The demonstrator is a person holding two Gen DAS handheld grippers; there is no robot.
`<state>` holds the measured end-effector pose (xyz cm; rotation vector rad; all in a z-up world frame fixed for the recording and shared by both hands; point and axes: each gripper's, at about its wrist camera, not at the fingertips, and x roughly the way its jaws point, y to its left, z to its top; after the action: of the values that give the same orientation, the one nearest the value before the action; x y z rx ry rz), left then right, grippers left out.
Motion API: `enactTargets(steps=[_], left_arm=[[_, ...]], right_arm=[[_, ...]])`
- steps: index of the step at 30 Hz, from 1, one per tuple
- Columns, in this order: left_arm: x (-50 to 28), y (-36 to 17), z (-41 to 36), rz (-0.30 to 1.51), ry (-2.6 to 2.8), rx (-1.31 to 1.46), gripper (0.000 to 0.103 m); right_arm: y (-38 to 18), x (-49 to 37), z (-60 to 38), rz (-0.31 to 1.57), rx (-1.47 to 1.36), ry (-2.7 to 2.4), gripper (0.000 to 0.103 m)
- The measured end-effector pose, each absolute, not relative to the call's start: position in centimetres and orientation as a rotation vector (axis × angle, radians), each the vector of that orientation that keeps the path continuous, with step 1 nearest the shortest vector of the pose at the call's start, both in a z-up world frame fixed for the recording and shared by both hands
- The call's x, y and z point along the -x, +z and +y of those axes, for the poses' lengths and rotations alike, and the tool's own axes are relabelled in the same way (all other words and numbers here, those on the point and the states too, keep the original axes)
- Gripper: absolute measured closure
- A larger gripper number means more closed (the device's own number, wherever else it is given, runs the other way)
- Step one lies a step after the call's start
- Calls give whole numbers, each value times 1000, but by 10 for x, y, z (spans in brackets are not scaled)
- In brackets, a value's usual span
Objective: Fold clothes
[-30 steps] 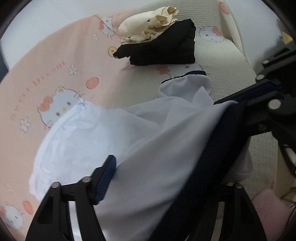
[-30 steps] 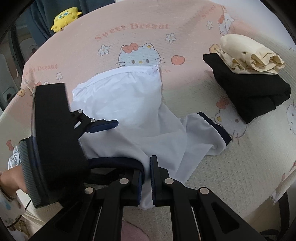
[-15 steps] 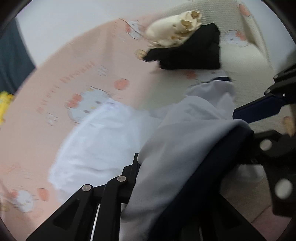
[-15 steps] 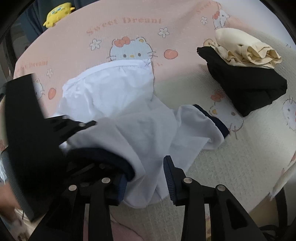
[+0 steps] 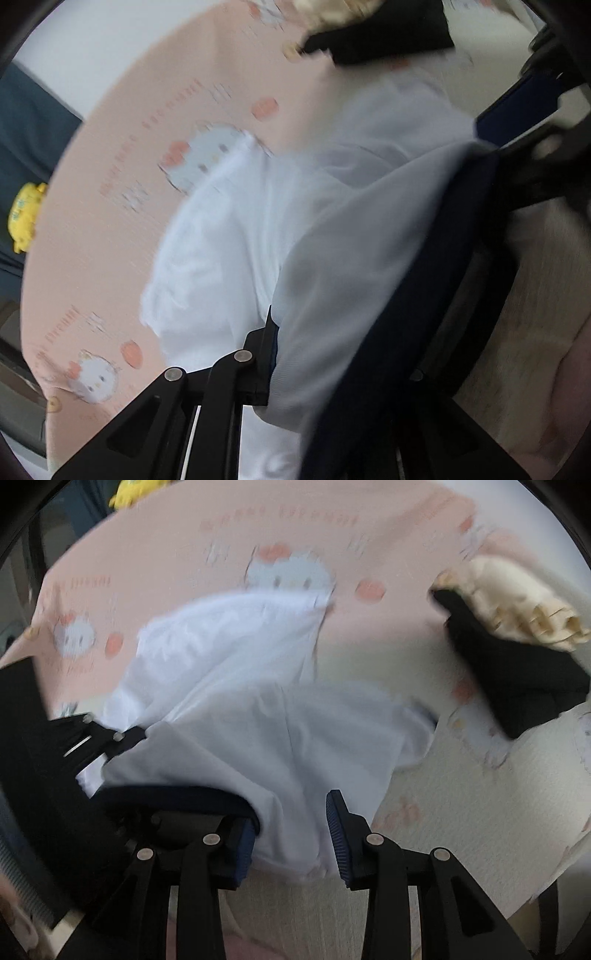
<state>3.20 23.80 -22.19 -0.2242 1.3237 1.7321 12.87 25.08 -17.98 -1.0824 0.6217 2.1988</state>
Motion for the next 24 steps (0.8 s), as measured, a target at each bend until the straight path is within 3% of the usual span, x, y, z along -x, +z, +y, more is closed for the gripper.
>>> enactTargets(steps=[2,4,7,11,14,17,20,24], left_arm=[[-34,-226,235,1336,1741,185,93],[-34,-225,235,1335,1752,186,93],[-32,-224,237,1321,1761,195,93],[-31,-224,241,1307,1776,200,92],[-32,-224,241,1306,1782,203,93],[-35,-224,238,1316,1781,198,92],[-38,-224,236,1326,1780,193,92],[-37,-223,236,1313,1782,212,92]], right_arm=[[-189,-142,255,779,1119,2235,66],[-192,-159,259,881,1101,2248,54],[-185,-179,262,847,1064,2275,43],[-180,-196,277,831,1034,2266,40],[-188,-206,296,1008,952,2238,32],[-208,-201,317,1176,928,2202,32],[-210,-184,328,1120,915,2215,31],[-205,-143,330,896,1043,2246,31]])
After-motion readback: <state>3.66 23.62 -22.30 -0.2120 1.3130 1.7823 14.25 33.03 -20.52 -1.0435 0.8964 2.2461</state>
